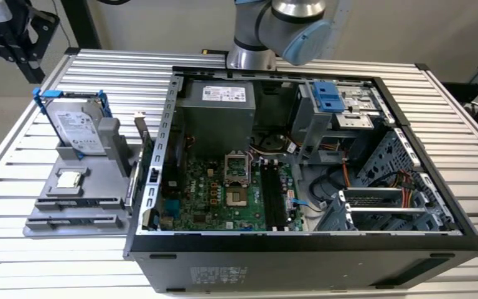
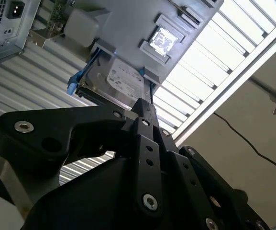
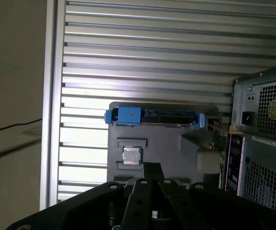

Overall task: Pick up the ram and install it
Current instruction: 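Reach for the ram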

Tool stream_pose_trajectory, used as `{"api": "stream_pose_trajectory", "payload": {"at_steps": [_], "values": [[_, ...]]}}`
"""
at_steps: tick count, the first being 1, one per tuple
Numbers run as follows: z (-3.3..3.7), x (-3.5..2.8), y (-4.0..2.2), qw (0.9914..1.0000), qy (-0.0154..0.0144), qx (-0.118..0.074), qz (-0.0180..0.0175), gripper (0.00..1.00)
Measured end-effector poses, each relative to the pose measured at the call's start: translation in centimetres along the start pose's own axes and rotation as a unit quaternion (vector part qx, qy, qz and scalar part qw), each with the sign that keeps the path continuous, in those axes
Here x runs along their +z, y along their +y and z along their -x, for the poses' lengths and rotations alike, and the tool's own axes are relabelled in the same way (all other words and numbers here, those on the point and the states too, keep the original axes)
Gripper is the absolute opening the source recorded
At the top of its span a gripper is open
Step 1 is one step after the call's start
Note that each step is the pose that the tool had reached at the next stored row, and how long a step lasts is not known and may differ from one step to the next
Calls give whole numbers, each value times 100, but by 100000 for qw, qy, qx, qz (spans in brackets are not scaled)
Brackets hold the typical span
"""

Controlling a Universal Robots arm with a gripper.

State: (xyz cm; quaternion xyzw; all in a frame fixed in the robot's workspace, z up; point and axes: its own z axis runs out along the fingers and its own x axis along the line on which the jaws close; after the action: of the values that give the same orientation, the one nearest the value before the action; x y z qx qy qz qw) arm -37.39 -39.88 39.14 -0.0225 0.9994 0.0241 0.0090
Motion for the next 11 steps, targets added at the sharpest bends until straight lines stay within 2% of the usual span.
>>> {"api": "stream_pose_trajectory", "payload": {"at_steps": [4,11], "values": [[-2,1,-17,100000,5,1,1,0],[-6,-3,-127,100000,-1,0,1,0]]}}
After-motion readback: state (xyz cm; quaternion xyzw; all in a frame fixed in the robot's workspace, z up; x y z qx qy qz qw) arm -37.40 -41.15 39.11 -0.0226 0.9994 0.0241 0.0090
